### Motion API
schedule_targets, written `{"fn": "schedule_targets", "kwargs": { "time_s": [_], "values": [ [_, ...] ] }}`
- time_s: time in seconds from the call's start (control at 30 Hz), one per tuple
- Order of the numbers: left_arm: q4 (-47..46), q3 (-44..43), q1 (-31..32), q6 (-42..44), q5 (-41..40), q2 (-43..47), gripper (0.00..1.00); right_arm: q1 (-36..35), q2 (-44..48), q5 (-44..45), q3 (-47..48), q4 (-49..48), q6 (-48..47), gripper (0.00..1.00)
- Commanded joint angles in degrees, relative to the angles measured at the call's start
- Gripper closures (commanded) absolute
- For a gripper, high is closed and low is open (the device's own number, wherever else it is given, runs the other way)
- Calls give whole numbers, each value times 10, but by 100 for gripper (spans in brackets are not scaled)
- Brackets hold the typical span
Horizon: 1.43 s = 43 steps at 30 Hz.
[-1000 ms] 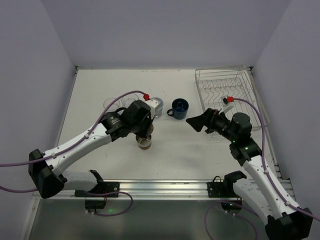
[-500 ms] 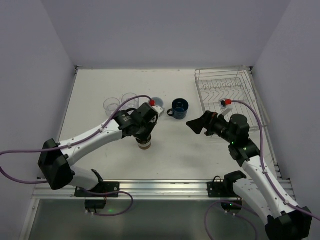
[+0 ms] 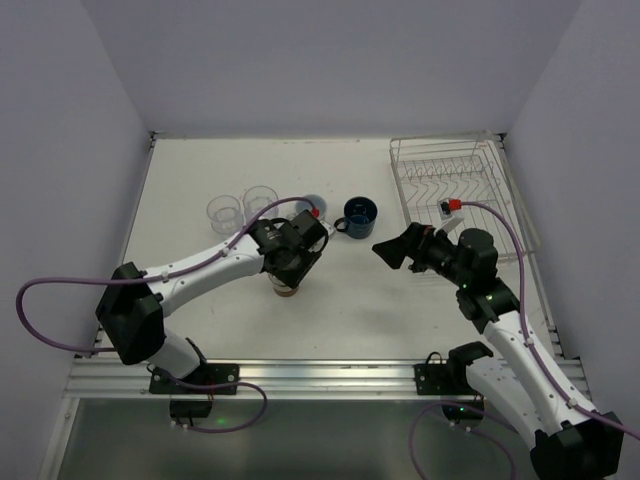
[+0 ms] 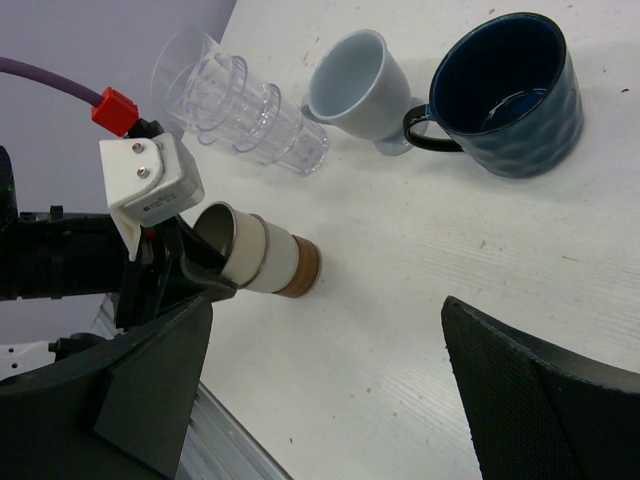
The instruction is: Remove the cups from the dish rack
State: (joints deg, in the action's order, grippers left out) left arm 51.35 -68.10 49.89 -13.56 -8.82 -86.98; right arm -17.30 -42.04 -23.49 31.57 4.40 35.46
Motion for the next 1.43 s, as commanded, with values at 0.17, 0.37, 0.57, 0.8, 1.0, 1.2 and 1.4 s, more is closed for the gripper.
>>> {"fn": "schedule_targets", "kwargs": {
  "time_s": [0.17,0.37,0.57,0.8,1.0,1.2,1.4],
  "values": [
    [24,-57,11,7,-33,0,35,-1,2,1,0,-16,-10,1],
    [9,-91,13,-3,-52,22,17,-1,19,1,9,-12,-12,1],
    [-66,-121,14,-9,-76,99,4,-1,67,15,26,12,-18,1],
    [-249,-55,14,-3,-81,307,3,-1,175,76,67,77,-36,1],
    [-308,20,14,0,-158,450,2,-1,274,164,97,129,-58,1],
    [-318,95,13,-11,-219,549,1,-1,365,234,91,155,-85,1],
    [-317,110,13,-10,-231,568,0,-1,369,246,85,152,-79,1]
  ]
}}
